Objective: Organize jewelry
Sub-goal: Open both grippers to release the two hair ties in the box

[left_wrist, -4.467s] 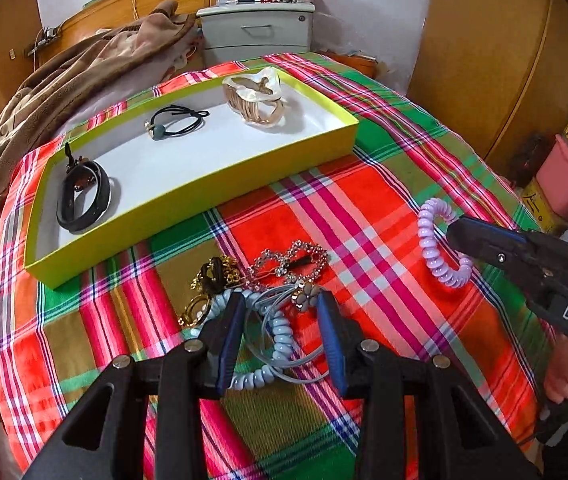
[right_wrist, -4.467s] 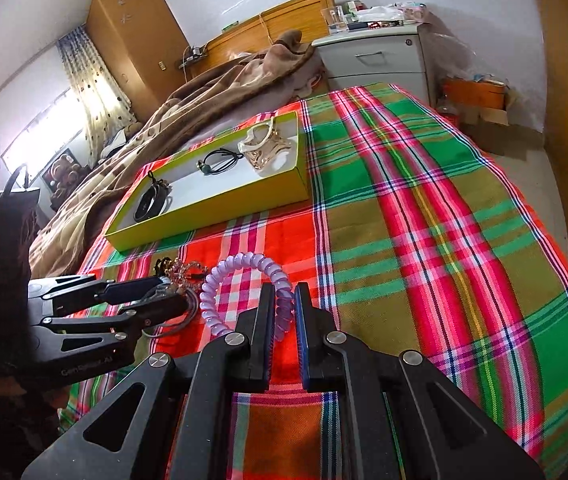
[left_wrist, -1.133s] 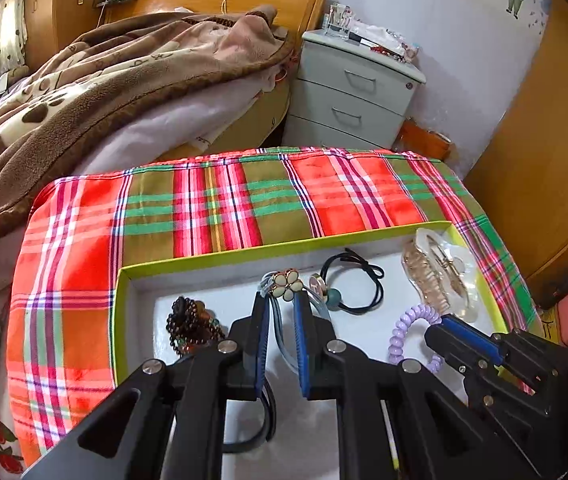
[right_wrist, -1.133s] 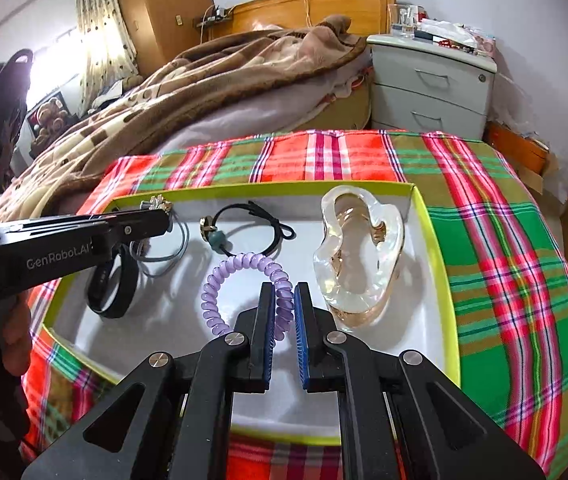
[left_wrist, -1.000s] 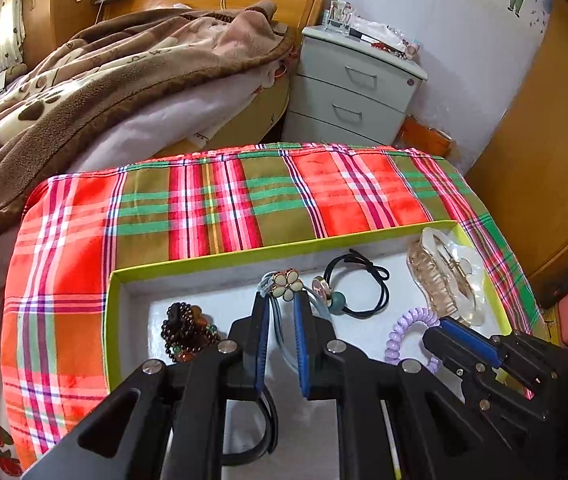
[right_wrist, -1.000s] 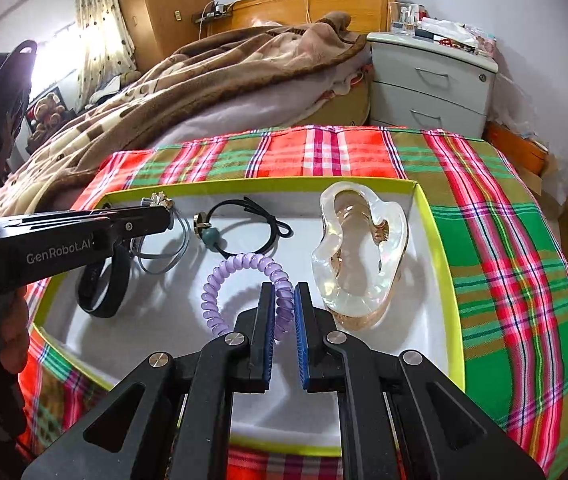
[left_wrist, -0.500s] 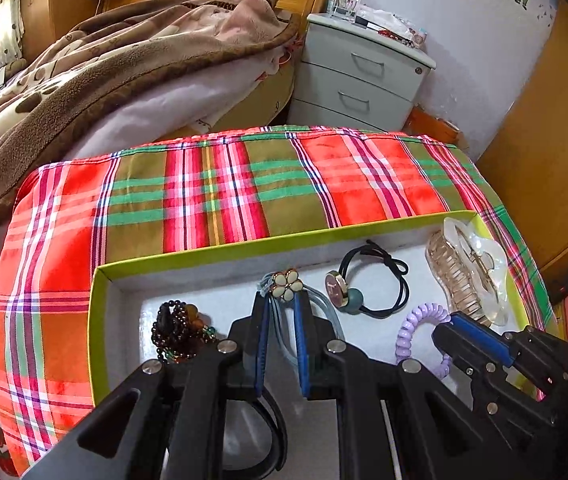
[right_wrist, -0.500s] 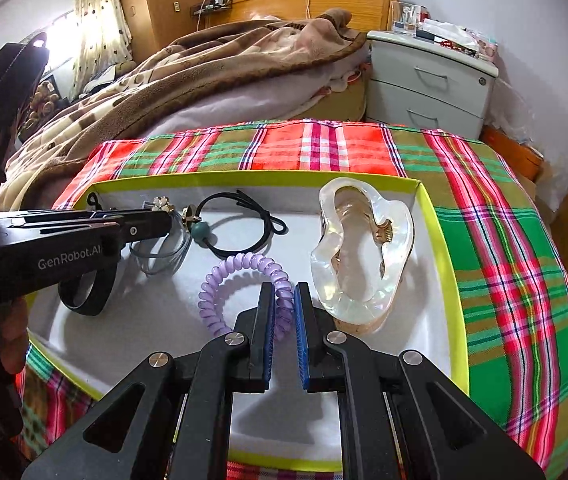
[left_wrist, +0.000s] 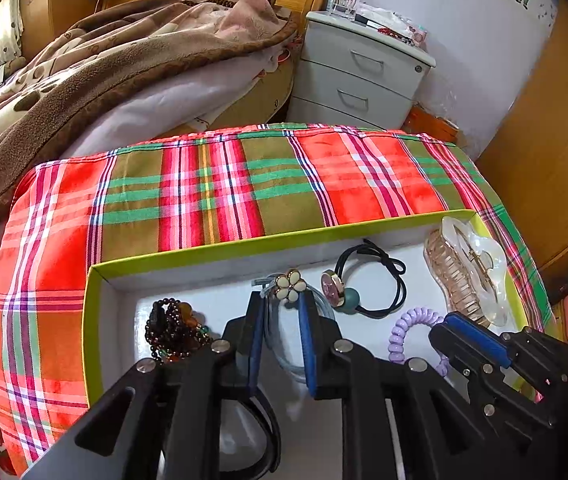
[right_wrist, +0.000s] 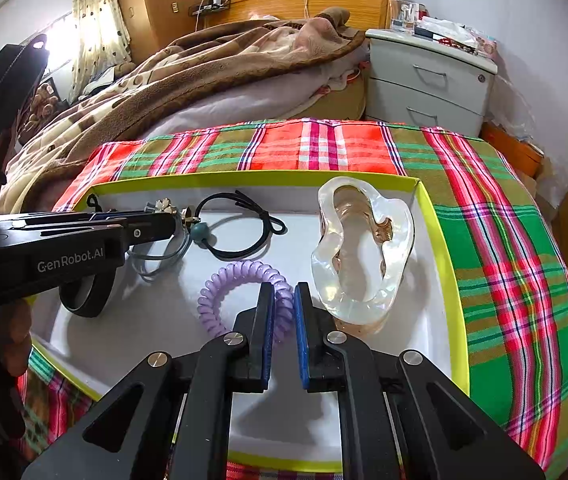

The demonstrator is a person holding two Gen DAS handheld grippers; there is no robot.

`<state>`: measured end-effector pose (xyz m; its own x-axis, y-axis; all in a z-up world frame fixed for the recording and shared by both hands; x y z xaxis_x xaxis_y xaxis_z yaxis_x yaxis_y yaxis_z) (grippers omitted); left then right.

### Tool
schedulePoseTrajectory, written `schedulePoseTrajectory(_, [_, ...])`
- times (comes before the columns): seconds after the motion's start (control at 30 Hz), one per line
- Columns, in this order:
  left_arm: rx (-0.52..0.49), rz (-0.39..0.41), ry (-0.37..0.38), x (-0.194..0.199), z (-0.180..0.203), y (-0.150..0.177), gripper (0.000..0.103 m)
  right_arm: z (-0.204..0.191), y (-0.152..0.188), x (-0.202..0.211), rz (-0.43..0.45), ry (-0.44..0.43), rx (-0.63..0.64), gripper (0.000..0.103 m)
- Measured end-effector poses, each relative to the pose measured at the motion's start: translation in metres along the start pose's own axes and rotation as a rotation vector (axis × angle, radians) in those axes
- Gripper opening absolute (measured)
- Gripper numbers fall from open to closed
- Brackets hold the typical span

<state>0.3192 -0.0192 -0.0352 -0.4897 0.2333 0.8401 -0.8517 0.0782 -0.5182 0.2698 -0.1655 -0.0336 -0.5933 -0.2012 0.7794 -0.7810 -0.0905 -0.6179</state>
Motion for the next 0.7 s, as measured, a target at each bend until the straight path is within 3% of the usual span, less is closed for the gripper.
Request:
schedulePoseTrajectory(0.47, [0.003, -0.003, -0.004, 0.004, -0.001, 0.002, 0.032, 0.004, -0.002, 0.006, 0.019, -0.017, -0.018, 0.015])
schedulePoseTrajectory(0.7, [-0.003, 0.019, 0.005, 0.022, 0.001, 0.007, 0.036, 0.003, 0.001, 0.018, 0.042, -0.037, -0.029, 0.026])
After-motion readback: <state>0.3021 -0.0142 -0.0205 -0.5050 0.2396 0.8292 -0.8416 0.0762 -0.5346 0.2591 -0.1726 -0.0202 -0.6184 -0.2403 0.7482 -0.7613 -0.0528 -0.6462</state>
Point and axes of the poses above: each gripper's, at about its wrist camera, not at the fingertips, and x roughly against the way its jaws point, z to its right, y to its underside, the point moved 3 cm from there along -x, roughly the way its jaws point
